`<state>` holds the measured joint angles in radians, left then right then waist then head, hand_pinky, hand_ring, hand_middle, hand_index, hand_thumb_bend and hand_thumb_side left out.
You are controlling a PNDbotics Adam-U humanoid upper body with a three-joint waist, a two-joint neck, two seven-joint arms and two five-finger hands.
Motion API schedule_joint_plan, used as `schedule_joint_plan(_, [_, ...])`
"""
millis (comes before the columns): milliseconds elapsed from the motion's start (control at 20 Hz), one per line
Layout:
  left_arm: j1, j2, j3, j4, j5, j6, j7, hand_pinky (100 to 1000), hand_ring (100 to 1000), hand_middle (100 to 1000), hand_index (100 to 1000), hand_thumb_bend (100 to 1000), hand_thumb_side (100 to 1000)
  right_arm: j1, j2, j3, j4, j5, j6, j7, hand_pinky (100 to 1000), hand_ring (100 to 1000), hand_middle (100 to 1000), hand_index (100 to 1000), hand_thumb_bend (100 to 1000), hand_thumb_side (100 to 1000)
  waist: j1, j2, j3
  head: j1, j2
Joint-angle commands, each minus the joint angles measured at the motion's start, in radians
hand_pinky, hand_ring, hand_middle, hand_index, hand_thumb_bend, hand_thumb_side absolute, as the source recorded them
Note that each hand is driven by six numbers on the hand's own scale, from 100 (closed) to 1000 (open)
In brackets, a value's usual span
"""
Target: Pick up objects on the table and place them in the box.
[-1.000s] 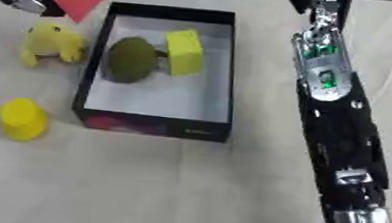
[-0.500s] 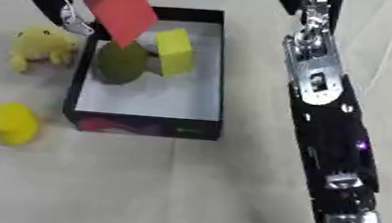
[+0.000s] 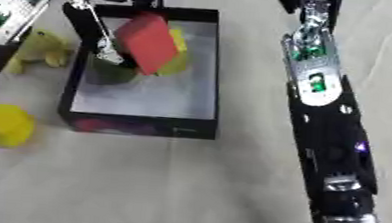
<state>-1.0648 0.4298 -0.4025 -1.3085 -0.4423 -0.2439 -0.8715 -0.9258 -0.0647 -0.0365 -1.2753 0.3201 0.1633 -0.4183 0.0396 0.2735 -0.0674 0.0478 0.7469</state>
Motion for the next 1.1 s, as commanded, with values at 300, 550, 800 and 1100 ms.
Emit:
schedule_joint_plan(300, [-0.005, -0.032, -0.036, 0.044, -0.171, -0.102, 0.02, 636, 615, 614, 709, 596, 177, -0.014, 0.002, -0.001, -0.032, 0.007, 0.0, 0.0, 798, 734, 726, 829, 280, 366, 0.009, -0.035, -0.003, -0.003, -0.003])
schedule_joint_plan(550, [0.006, -0.039, -0.04, 0.064, -0.247, -0.096, -0.001, 766, 788, 765, 852, 677, 292, -0.013, 0.003, -0.002, -0.033, 0.008, 0.0, -0.001, 798, 734, 726, 829, 280, 364, 0.007, -0.037, -0.005, -0.001, 0.0])
schedule_joint_plan(800, [0.014, -0.033, -0.013, 0.042, -0.241, -0.078, 0.014, 841, 859, 821, 931, 772, 470, -0.012, 0.0, -0.007, -0.033, 0.009, 0.002, -0.006, 798, 734, 726, 829, 281, 364, 0.004, -0.039, -0.002, -0.002, 0.002])
schedule_joint_plan(1100, [0.034, 0.014, 0.061, -0.083, -0.135, -0.022, 0.068, 803, 831, 799, 909, 633, 546, -0.008, -0.004, -0.01, -0.033, 0.01, 0.004, -0.01, 798, 734, 726, 829, 282, 363, 0.001, -0.043, 0.017, -0.014, 0.01])
